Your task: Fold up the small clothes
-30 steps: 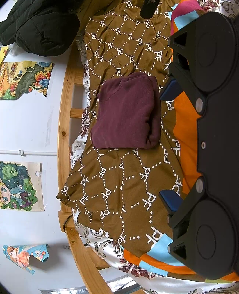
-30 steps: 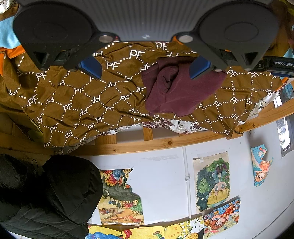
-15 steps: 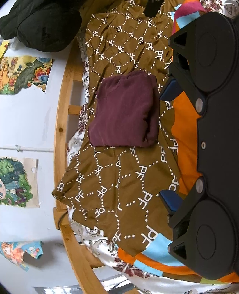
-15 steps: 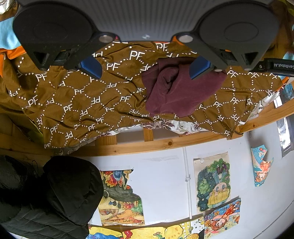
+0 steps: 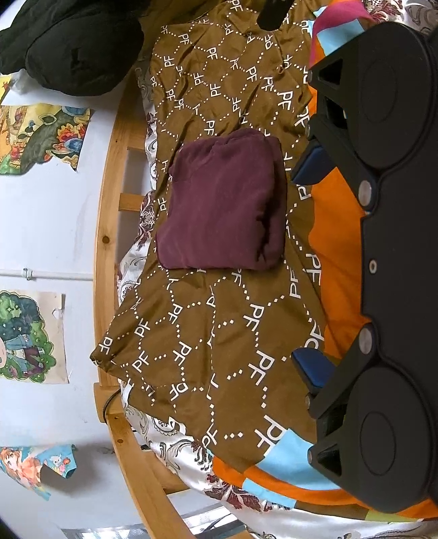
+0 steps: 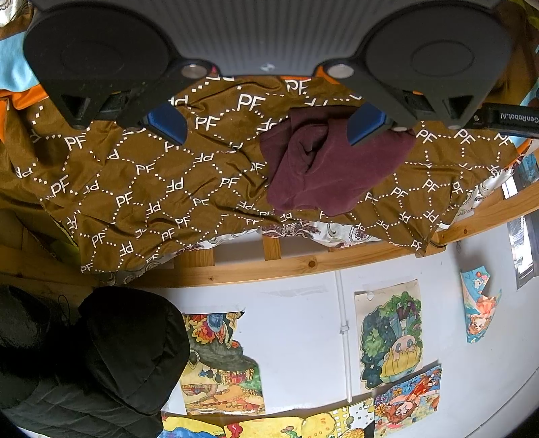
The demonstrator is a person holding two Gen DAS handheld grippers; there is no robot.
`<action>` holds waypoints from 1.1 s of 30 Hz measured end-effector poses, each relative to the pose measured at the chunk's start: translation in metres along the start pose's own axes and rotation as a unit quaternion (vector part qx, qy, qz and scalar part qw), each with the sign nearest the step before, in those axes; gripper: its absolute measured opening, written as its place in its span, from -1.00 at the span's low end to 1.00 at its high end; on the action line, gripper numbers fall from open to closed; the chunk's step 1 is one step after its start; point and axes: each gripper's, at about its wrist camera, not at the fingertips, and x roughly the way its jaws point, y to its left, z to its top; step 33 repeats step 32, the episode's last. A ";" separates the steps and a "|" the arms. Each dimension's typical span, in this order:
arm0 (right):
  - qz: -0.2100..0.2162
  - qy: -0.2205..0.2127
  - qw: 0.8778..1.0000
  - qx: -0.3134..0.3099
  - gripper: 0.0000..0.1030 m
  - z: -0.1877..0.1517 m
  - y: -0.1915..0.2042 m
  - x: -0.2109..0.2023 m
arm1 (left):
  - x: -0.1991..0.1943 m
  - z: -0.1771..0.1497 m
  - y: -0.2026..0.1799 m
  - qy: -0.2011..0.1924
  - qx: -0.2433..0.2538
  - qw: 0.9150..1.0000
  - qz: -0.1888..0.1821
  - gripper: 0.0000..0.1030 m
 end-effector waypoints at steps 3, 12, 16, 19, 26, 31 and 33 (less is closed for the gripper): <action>0.000 0.000 1.000 0.000 0.99 0.000 0.000 0.000 | 0.000 0.000 0.000 0.000 0.000 1.000 0.000 0.99; 0.000 0.000 1.000 0.000 0.99 0.000 0.000 0.000 | 0.000 0.000 -0.001 -0.002 0.008 1.000 -0.003 0.99; 0.000 0.000 1.000 0.000 0.99 0.000 0.000 0.000 | 0.000 0.000 -0.002 -0.001 0.009 1.000 -0.004 0.99; 0.000 0.001 1.000 0.000 0.99 0.000 -0.001 0.001 | -0.001 0.000 -0.001 0.000 0.008 1.000 -0.006 0.99; -0.003 0.004 1.000 0.003 0.99 -0.002 -0.001 0.002 | 0.000 -0.001 -0.001 0.000 0.008 1.000 -0.006 0.99; -0.003 0.005 1.000 0.004 0.99 -0.002 -0.002 0.002 | 0.000 -0.001 -0.001 0.000 0.008 1.000 -0.006 0.99; -0.003 0.005 1.000 0.004 0.99 -0.002 -0.002 0.002 | 0.000 -0.001 -0.001 0.000 0.008 1.000 -0.006 0.99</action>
